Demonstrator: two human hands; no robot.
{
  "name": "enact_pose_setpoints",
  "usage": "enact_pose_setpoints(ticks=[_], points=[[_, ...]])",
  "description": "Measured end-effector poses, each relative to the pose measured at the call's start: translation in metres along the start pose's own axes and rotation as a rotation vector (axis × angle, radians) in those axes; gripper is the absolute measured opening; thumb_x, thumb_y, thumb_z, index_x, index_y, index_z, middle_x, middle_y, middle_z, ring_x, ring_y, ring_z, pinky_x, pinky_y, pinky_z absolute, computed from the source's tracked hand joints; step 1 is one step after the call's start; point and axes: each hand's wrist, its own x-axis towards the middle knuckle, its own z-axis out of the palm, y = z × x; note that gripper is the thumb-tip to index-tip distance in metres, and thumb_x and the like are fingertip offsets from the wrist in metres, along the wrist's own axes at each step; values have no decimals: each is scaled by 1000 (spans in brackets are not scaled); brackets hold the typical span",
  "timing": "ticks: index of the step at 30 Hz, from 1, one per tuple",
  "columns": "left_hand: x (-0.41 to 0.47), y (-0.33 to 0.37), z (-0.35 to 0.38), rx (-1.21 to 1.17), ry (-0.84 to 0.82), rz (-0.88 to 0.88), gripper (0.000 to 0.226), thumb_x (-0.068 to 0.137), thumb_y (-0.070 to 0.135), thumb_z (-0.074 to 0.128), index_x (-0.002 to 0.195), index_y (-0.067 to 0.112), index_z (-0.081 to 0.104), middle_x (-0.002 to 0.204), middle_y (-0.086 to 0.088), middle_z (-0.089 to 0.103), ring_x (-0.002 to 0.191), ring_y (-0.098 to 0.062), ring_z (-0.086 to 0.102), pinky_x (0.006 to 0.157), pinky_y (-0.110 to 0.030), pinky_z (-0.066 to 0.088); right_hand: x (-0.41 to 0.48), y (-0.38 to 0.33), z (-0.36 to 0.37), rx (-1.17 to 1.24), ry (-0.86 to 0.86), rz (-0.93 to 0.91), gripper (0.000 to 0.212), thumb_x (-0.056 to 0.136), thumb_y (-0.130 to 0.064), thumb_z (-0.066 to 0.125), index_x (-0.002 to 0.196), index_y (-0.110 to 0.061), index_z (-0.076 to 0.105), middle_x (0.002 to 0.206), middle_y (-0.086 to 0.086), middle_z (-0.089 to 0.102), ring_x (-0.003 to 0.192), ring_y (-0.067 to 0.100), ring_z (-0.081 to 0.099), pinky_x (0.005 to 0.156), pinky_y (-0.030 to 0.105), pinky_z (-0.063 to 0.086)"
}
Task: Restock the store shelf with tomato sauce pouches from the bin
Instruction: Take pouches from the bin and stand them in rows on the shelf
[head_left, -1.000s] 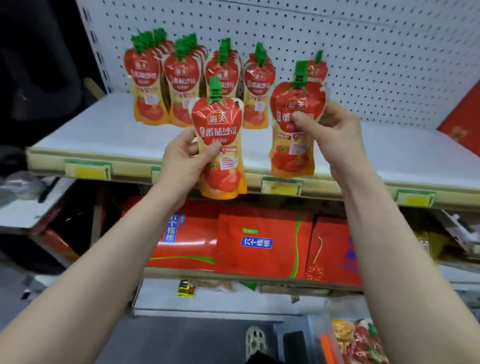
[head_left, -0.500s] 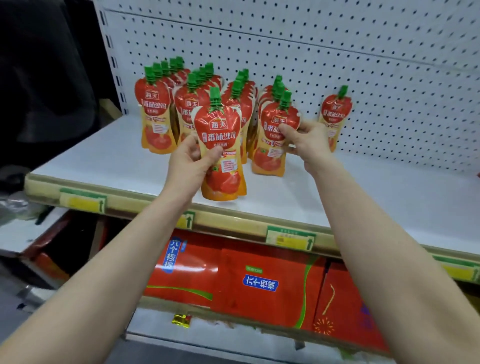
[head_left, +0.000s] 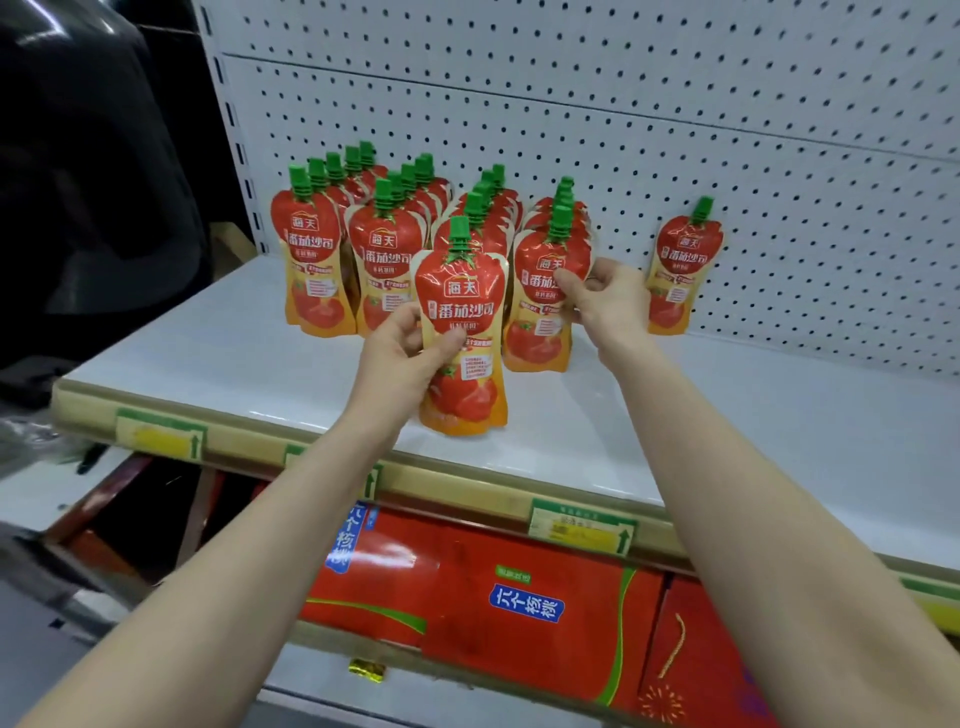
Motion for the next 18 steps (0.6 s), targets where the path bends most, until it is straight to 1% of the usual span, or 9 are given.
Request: enact_pose_setpoints(ticks=[3,5,6,7,9,11,12,14,18], points=[[-2,-1,5,7,-23,5,26,88,15,67,113,17,59,99,6,75,96,-10,71,79,-25,54,-11,-8,-8,-152,105,-60,28,88,-36,70,109,-22,57,102,-3,68,84,8,65,77,30,54],[-4,-2,11,3,-49,9,23,88,14,66,110,18,60,98,5,75,95,-10,71,77,-22,55,-25,-20,-16,-126,248,-140,41,90,-42,66,123,-22,53,108,-5,64,83,0,60,74,23,50],[-5,-2,15,-2,-64,12,22,89,13,66,110,17,60,97,4,75,94,-10,71,75,-21,55,-33,-26,-21,-100,271,-170,40,91,-45,63,123,-22,55,107,-7,64,83,-2,59,73,22,49],[-6,-2,20,-10,-78,15,23,89,11,65,111,15,60,97,4,75,93,-10,71,74,-19,55,-42,-32,-26,-76,215,-174,38,92,-47,61,119,-21,59,104,-7,66,82,-1,61,70,21,49],[-7,-2,33,-28,-107,24,25,89,9,65,113,12,59,99,2,75,93,-10,71,73,-19,55,-58,-38,-33,-43,-85,-78,36,92,-48,62,111,-18,65,97,-6,71,81,5,67,64,21,50],[-8,-3,48,-33,-137,30,26,89,8,64,114,11,59,99,1,74,92,-11,71,74,-20,55,-68,-36,-44,44,-344,48,28,90,-36,67,106,-13,68,90,-3,75,76,8,71,58,21,53],[-8,-4,56,-26,-150,27,26,89,9,64,114,11,59,100,1,74,93,-11,71,75,-21,55,-69,-34,-50,89,-386,65,21,91,-29,68,102,-11,69,85,-3,76,72,8,72,57,20,54],[-7,-9,71,-7,-182,14,27,90,14,65,116,11,60,105,-1,74,98,-12,70,81,-25,56,-65,-28,-65,115,-355,62,10,92,-20,67,96,-11,70,78,-5,76,69,7,72,56,19,55],[-3,-23,100,111,-196,65,34,88,22,68,122,20,60,115,6,69,106,-8,65,91,-29,54,-49,-15,-99,169,-215,65,6,92,-12,65,96,-8,68,72,-5,75,65,6,72,58,20,59]])
